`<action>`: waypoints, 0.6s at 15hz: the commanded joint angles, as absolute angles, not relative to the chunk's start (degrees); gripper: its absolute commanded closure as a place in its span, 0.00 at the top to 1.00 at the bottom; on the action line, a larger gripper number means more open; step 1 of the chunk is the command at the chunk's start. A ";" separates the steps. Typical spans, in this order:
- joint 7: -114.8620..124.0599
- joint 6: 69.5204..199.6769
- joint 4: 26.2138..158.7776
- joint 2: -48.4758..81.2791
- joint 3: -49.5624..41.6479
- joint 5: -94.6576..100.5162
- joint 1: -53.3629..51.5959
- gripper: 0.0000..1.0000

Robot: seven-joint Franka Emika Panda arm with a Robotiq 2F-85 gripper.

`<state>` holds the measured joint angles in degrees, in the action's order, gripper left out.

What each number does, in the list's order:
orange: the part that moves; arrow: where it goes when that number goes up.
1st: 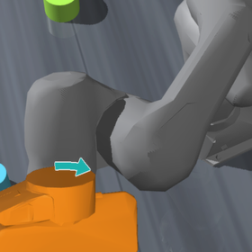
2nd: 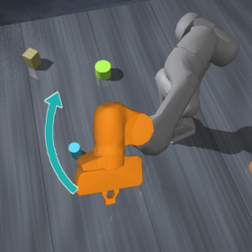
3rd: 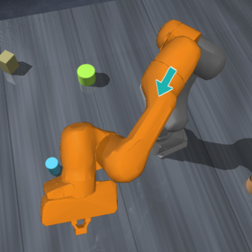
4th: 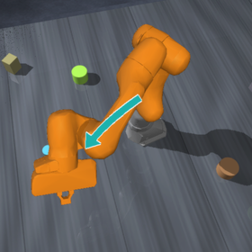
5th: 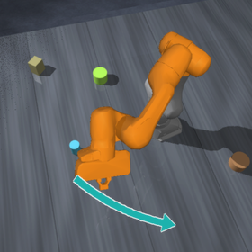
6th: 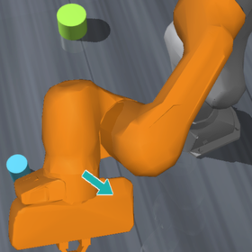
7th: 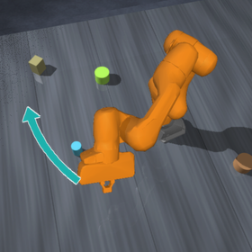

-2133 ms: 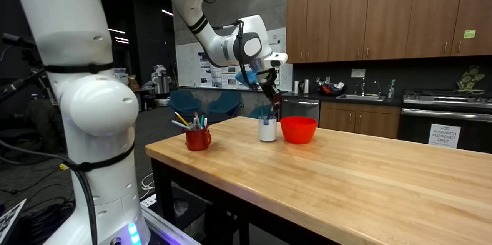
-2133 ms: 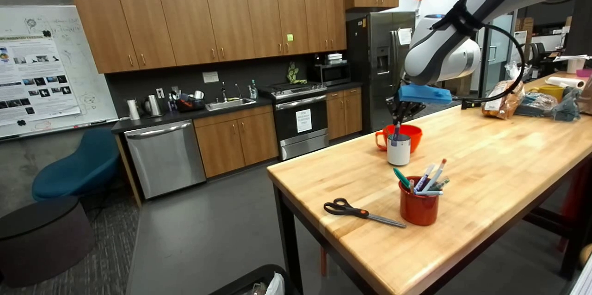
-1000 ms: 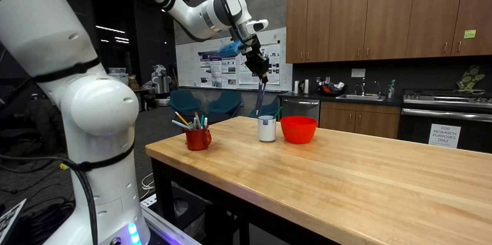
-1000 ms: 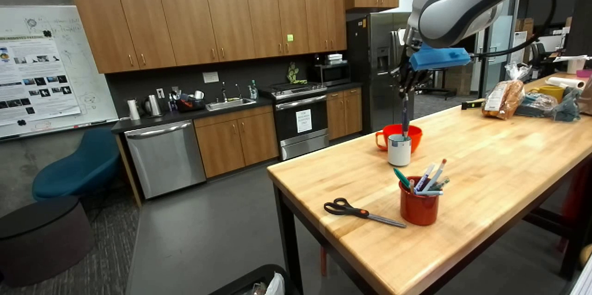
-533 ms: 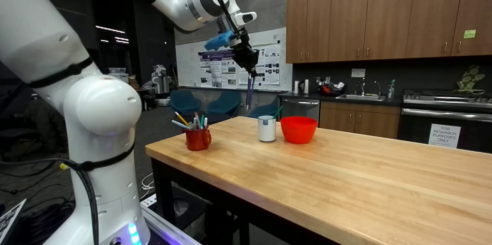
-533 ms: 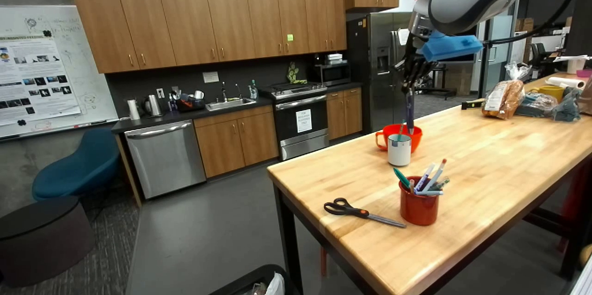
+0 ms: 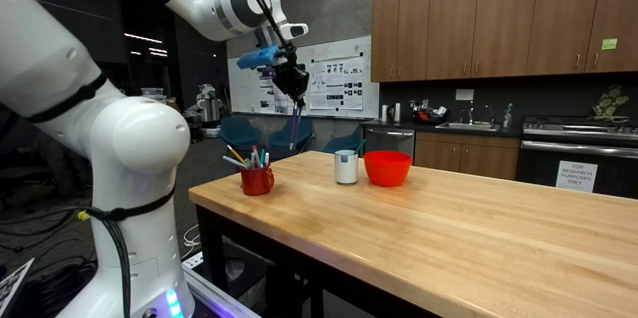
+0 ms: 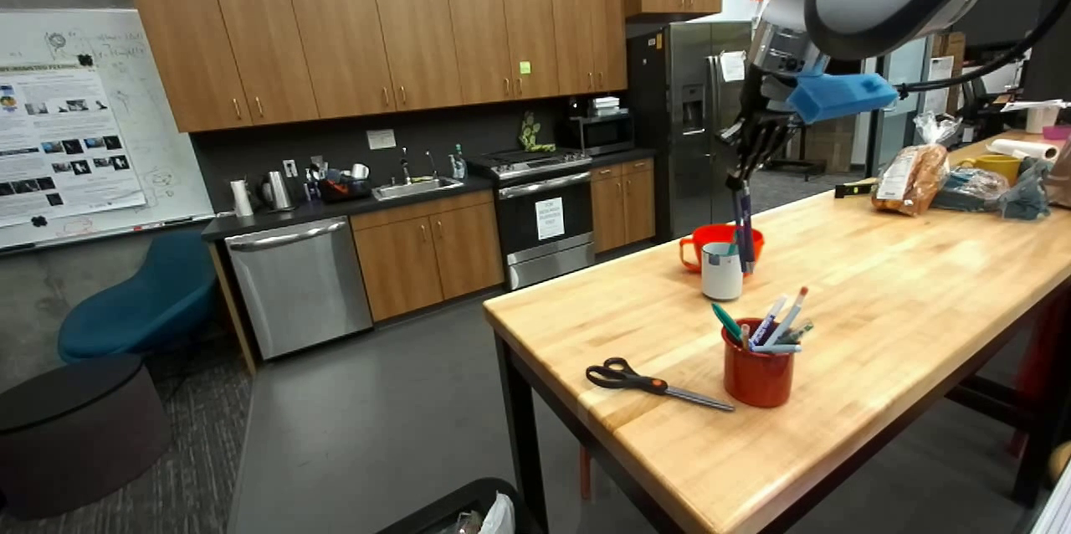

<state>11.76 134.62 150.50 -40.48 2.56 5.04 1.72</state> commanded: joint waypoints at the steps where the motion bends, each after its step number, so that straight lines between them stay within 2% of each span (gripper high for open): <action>1: 9.33 132.60 153.62 -44.76 3.00 2.73 -0.23 0.02; 9: 8.00 128.14 156.56 -50.50 4.27 -0.37 -4.11 0.02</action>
<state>9.36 130.11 155.19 -46.92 3.70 1.44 -2.86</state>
